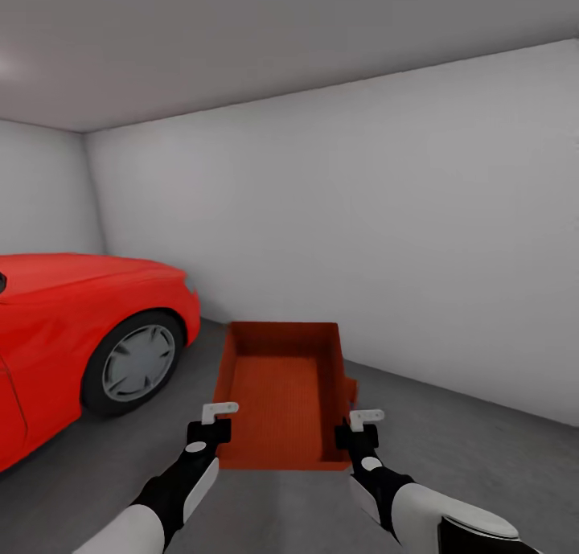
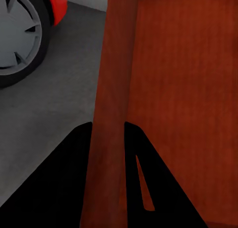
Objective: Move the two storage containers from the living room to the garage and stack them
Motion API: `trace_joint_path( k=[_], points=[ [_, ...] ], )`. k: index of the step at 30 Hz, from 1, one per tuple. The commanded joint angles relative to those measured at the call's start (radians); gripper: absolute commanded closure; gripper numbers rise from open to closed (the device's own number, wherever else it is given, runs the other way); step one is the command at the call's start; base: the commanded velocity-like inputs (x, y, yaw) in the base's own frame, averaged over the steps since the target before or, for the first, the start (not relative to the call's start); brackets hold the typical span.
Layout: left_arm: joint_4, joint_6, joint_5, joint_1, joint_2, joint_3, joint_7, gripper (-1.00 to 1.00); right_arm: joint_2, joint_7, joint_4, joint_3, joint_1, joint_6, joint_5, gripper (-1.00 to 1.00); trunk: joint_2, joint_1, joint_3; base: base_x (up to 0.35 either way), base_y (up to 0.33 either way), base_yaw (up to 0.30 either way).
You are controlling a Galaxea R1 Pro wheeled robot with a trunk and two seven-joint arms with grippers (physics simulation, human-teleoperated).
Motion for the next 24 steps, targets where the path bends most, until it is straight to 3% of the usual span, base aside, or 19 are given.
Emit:
trace_joint_path(
  k=[1,24],
  points=[
    [-0.001,0.004,0.048,-0.001,0.002,0.052,0.01,1.0,-0.001,-0.003,-0.003,-0.023,-0.001,-0.004,0.017,1.0,-0.001,0.001,-0.002,0.298,0.221,-0.284],
    [-0.001,0.005,0.048,-0.001,0.002,0.052,0.01,1.0,-0.001,-0.002,-0.003,-0.023,-0.001,-0.004,0.017,1.0,-0.001,0.001,-0.002,0.298,0.221,-0.285]
  ],
)
